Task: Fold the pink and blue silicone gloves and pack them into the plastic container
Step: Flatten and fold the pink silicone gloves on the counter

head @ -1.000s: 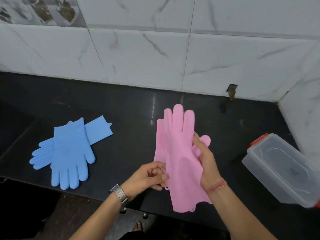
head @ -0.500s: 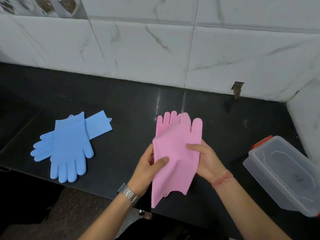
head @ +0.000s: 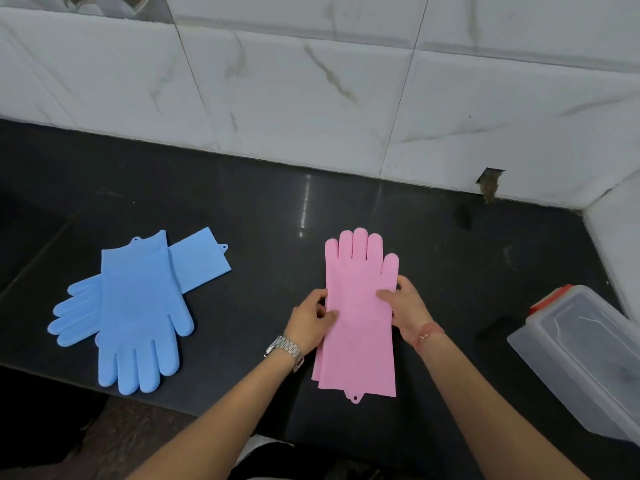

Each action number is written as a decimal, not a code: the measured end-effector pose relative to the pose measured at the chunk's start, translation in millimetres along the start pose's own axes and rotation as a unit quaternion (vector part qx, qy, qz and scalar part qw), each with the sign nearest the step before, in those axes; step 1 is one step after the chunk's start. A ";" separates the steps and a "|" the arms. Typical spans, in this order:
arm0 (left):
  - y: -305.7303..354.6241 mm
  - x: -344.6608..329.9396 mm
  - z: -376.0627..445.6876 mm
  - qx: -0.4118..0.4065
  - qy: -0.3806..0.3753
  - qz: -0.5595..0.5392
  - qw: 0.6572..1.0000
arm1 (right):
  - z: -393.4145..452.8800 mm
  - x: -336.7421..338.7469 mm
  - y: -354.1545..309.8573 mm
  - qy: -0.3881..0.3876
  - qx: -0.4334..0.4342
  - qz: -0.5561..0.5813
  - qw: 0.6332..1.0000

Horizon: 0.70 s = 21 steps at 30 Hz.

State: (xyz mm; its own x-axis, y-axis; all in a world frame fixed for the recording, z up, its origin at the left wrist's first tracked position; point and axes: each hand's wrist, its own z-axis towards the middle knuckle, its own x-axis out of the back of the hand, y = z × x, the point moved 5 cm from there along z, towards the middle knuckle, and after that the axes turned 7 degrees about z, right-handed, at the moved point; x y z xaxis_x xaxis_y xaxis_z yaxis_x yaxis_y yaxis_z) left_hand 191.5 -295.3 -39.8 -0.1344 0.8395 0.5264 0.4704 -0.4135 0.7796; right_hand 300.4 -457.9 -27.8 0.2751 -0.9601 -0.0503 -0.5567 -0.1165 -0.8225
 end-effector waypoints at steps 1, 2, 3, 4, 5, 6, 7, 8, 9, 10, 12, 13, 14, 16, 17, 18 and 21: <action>2.1 1.3 1.4 -0.016 0.016 0.003 1.000 | -0.1 -0.9 -4.4 0.010 0.016 -0.017 1.000; 4.5 3.7 3.4 -0.032 0.034 -0.001 0.999 | -0.3 -1.0 -8.9 0.017 0.037 -0.023 0.999; 6.4 6.7 5.6 -0.044 0.050 -0.008 0.998 | -0.2 -0.9 -12.8 0.021 0.059 -0.021 0.998; 7.0 9.1 8.2 -0.048 0.058 -0.011 0.997 | -0.1 -0.2 -14.7 0.026 0.073 -0.013 0.997; 6.3 9.8 10.8 -0.042 0.055 -0.007 0.998 | 0.6 0.4 -13.4 0.031 0.072 -0.003 0.997; 4.2 9.4 12.8 -0.031 0.044 0.006 0.999 | 1.4 0.8 -9.1 0.037 0.057 0.007 0.998; 1.8 8.3 14.4 -0.021 0.029 0.027 0.999 | 1.9 0.9 -3.0 0.042 0.036 0.015 0.998; -0.2 7.4 15.6 -0.014 0.017 0.049 0.999 | 2.4 0.9 3.0 0.047 0.019 0.021 0.999; -1.3 7.3 16.4 -0.012 0.010 0.064 0.998 | 3.2 1.1 7.4 0.052 0.009 0.028 0.998; -1.1 7.9 17.3 -0.011 0.006 0.072 0.997 | 3.9 1.4 9.6 0.057 0.008 0.033 0.998; 0.7 9.1 18.7 -0.012 0.001 0.075 0.997 | 4.2 1.2 9.1 0.061 0.019 0.036 0.997; 2.1 9.0 19.1 -0.013 -0.003 0.074 0.997 | 4.9 1.6 8.0 0.063 0.026 0.033 0.997; 3.5 8.1 19.2 -0.015 -0.007 0.071 0.997 | 5.3 2.8 7.2 0.065 0.034 0.028 0.997; 5.0 5.1 18.9 -0.012 -0.011 0.060 0.998 | 5.6 5.2 6.9 0.070 0.046 0.023 0.996; 4.8 4.2 18.4 -0.008 -0.009 0.056 0.998 | 5.6 5.9 7.3 0.070 0.051 0.021 0.996; 4.6 3.8 17.9 -0.003 -0.006 0.055 0.998 | 6.0 6.3 7.8 0.069 0.058 0.018 0.996; 2.2 2.6 17.8 0.010 -0.003 0.066 0.998 | 7.4 5.4 6.2 0.068 0.079 -0.006 0.995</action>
State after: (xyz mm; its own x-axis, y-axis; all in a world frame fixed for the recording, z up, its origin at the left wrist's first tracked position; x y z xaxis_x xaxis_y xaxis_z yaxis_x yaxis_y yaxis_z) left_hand 207.7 -287.8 -42.8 -0.0656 0.7800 0.6224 0.5010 -0.5137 0.6965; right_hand 304.2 -461.9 -37.4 0.1662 -0.9857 0.0275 -0.4207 -0.0961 -0.9021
